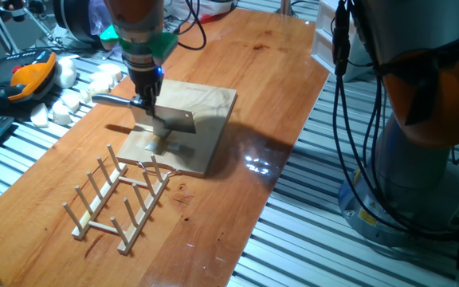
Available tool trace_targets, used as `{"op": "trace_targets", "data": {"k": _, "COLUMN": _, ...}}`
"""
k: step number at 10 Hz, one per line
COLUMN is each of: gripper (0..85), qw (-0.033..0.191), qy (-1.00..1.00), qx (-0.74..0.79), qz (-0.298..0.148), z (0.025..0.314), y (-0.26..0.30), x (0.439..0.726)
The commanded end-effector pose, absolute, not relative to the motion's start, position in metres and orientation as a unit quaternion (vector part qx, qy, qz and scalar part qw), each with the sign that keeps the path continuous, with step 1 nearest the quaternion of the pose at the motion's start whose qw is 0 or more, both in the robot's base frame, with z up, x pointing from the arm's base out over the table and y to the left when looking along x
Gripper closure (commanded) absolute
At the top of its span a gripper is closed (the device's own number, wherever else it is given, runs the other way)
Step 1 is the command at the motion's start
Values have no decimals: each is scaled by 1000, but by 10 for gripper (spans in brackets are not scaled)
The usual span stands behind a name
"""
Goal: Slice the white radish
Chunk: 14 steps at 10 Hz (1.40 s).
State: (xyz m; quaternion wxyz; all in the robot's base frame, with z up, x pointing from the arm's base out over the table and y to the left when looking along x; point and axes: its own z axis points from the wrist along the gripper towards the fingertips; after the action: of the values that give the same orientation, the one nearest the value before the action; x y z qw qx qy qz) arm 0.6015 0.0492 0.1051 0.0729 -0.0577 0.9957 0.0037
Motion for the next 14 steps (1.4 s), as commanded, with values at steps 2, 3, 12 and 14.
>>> {"op": "trace_targets", "data": {"k": 2, "gripper": 850, "qw": 82, "qy": 995, "qx": -59, "qz": 3, "z": 95, "y": 50, "x": 601}}
{"op": "trace_targets", "data": {"k": 3, "gripper": 850, "qw": 86, "qy": 995, "qx": -58, "qz": 3, "z": 91, "y": 50, "x": 599}}
{"op": "trace_targets", "data": {"k": 12, "gripper": 850, "qw": 67, "qy": 997, "qx": -44, "qz": -11, "z": 129, "y": 61, "x": 596}}
{"op": "trace_targets", "data": {"k": 14, "gripper": 850, "qw": 68, "qy": 997, "qx": -47, "qz": -12, "z": 128, "y": 58, "x": 599}}
